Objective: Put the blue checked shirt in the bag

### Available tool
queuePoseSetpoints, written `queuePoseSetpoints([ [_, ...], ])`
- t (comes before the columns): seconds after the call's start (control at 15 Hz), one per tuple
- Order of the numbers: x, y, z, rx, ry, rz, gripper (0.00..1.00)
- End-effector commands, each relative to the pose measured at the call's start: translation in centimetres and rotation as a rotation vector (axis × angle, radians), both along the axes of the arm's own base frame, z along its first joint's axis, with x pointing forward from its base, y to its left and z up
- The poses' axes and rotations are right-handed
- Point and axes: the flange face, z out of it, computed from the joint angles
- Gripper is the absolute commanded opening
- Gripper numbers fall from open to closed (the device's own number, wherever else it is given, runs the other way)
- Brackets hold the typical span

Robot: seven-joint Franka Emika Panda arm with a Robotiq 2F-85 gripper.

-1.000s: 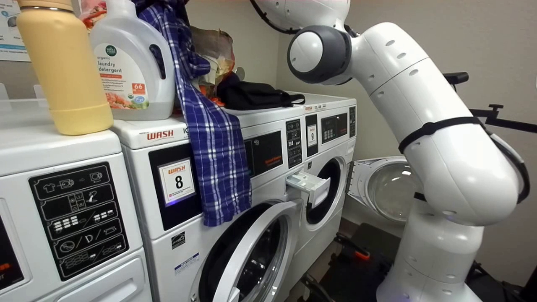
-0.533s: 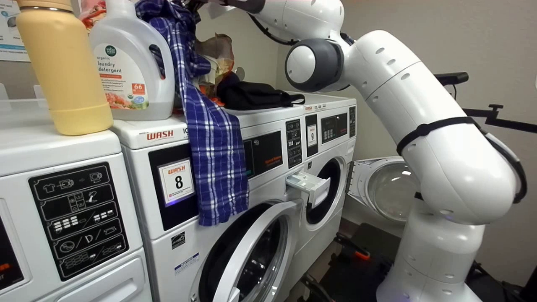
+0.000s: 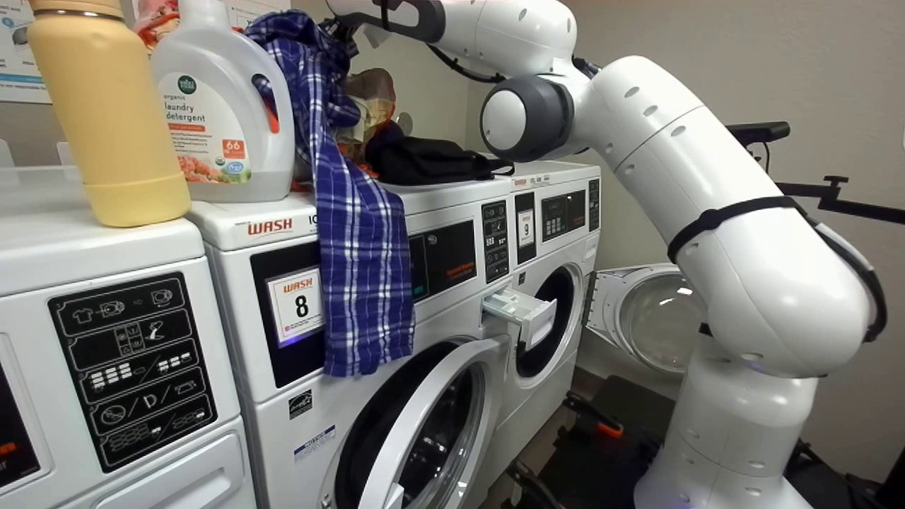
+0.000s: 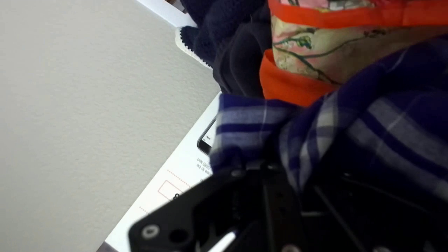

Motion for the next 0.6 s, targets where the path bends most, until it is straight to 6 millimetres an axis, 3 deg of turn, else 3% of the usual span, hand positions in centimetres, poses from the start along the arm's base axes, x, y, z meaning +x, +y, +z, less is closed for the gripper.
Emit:
queuePoseSetpoints([
  [0.0, -0.4, -0.7, -0.2, -0.061, 0.080, -0.056, 0.01],
  [0.13, -0.6, -0.6, -0.2, -0.064, 0.114, -0.061, 0.01],
  [0.2, -0.7, -0.6, -0.2, -0.059, 0.134, -0.061, 0.29],
  [0.33, -1.1, -0.4, 0.0, -0.040, 0.163, -0.054, 0.35],
  [0.53, -2.2, -0.1, 1.5, -0.020, 0.180, -0.043, 0.59],
])
